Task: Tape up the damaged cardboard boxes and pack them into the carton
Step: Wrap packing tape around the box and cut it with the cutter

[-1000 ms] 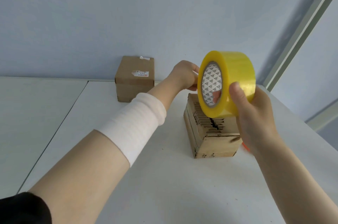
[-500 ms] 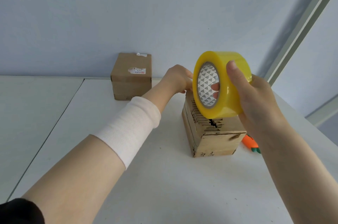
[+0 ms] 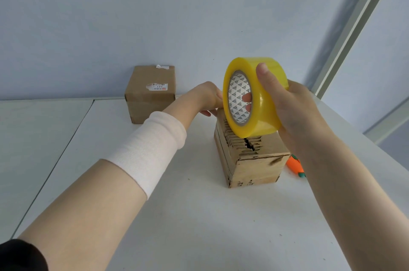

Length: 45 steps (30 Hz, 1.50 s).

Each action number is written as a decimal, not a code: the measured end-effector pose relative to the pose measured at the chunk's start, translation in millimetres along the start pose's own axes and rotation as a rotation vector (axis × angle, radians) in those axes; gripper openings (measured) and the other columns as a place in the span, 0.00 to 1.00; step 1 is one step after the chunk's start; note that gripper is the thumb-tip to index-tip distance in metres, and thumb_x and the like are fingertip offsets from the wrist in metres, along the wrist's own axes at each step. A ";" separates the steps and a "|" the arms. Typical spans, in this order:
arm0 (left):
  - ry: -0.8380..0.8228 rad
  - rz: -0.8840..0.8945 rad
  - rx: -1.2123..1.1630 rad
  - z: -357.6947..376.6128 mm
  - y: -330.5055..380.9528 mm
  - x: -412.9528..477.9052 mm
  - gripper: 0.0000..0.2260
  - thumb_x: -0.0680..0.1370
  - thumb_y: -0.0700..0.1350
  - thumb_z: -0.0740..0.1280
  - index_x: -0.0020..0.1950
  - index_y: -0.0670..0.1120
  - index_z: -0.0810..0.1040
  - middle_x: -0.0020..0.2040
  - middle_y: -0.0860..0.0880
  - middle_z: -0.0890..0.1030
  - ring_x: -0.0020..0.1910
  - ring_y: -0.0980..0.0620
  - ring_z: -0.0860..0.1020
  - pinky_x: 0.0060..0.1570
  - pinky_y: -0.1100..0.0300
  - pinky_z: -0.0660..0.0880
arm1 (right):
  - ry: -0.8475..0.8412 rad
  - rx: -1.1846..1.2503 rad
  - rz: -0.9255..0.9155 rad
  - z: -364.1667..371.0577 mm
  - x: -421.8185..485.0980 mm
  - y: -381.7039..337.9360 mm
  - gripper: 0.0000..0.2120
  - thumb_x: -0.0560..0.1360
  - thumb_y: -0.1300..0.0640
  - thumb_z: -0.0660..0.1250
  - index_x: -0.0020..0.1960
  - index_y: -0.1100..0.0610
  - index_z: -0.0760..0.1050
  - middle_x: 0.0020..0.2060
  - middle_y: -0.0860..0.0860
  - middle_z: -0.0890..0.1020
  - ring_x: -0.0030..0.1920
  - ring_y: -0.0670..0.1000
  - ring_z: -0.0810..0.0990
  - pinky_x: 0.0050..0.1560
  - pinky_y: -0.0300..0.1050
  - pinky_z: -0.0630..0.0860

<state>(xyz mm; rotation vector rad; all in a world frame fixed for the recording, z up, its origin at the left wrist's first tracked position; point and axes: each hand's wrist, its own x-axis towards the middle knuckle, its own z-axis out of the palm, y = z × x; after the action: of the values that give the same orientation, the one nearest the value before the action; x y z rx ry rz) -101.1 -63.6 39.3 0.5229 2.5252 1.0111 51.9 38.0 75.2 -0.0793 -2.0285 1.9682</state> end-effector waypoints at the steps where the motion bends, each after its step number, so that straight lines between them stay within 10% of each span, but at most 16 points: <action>1: 0.000 -0.002 0.001 -0.2 0.0 0.0 0.07 0.77 0.44 0.65 0.38 0.48 0.76 0.39 0.51 0.80 0.36 0.60 0.78 0.33 0.66 0.74 | 0.003 -0.002 -0.003 -0.3 0.4 0.3 0.21 0.58 0.36 0.67 0.40 0.52 0.77 0.32 0.47 0.85 0.35 0.47 0.84 0.32 0.39 0.79; 6: -0.023 -0.047 -0.034 -2.6 -20.2 -4.5 0.27 0.73 0.48 0.72 0.70 0.48 0.68 0.59 0.46 0.78 0.52 0.52 0.78 0.43 0.62 0.76 | -0.009 0.014 0.001 -0.9 1.0 1.9 0.22 0.59 0.36 0.67 0.43 0.52 0.78 0.33 0.48 0.85 0.35 0.48 0.84 0.32 0.41 0.80; 11: 0.164 0.130 -0.345 9.7 -27.1 -10.8 0.08 0.76 0.43 0.68 0.53 0.43 0.81 0.51 0.43 0.82 0.49 0.51 0.77 0.51 0.61 0.75 | -0.010 0.036 -0.013 -0.4 2.9 4.1 0.22 0.59 0.37 0.67 0.43 0.54 0.78 0.34 0.49 0.85 0.36 0.49 0.84 0.32 0.42 0.80; 19: 0.092 0.027 -0.406 36.0 -17.9 -12.8 0.08 0.77 0.41 0.63 0.42 0.42 0.79 0.48 0.37 0.81 0.44 0.47 0.77 0.57 0.50 0.77 | -0.064 0.087 -0.004 -3.0 1.4 11.2 0.24 0.71 0.38 0.64 0.51 0.58 0.77 0.36 0.51 0.85 0.39 0.50 0.85 0.34 0.42 0.79; 25: 0.104 0.001 -0.442 37.2 -18.6 -10.8 0.06 0.77 0.41 0.64 0.46 0.40 0.79 0.45 0.40 0.79 0.42 0.47 0.77 0.49 0.58 0.79 | -0.143 -0.041 -0.138 -15.3 -20.2 41.2 0.12 0.73 0.42 0.61 0.45 0.45 0.81 0.46 0.48 0.85 0.52 0.50 0.82 0.56 0.50 0.77; 32: 0.115 -0.044 -0.314 31.2 -7.4 -11.2 0.05 0.75 0.36 0.62 0.46 0.45 0.71 0.42 0.42 0.73 0.40 0.48 0.72 0.43 0.59 0.78 | 0.078 0.050 -0.172 -0.7 -30.6 32.8 0.17 0.70 0.38 0.64 0.39 0.51 0.81 0.35 0.49 0.85 0.40 0.49 0.84 0.45 0.49 0.81; 40: 0.117 -0.035 -0.319 37.3 -10.1 -9.0 0.03 0.74 0.38 0.62 0.45 0.45 0.73 0.42 0.43 0.74 0.39 0.49 0.72 0.45 0.58 0.77 | -0.333 0.001 -0.294 -23.2 -48.1 38.4 0.08 0.76 0.50 0.62 0.53 0.48 0.76 0.52 0.46 0.82 0.55 0.48 0.80 0.53 0.41 0.77; 45: 0.132 -0.067 -0.308 38.7 -7.8 -8.4 0.04 0.74 0.37 0.62 0.44 0.46 0.71 0.41 0.43 0.72 0.40 0.49 0.70 0.45 0.56 0.75 | -0.134 -0.084 -0.295 -18.5 -52.0 39.2 0.04 0.71 0.49 0.68 0.45 0.42 0.80 0.43 0.41 0.84 0.47 0.42 0.82 0.44 0.34 0.77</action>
<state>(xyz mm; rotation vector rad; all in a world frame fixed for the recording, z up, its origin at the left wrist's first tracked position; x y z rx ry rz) -77.4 -50.6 9.3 0.2879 2.4125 1.4165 99.1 44.7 27.3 0.3233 -2.0662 1.7471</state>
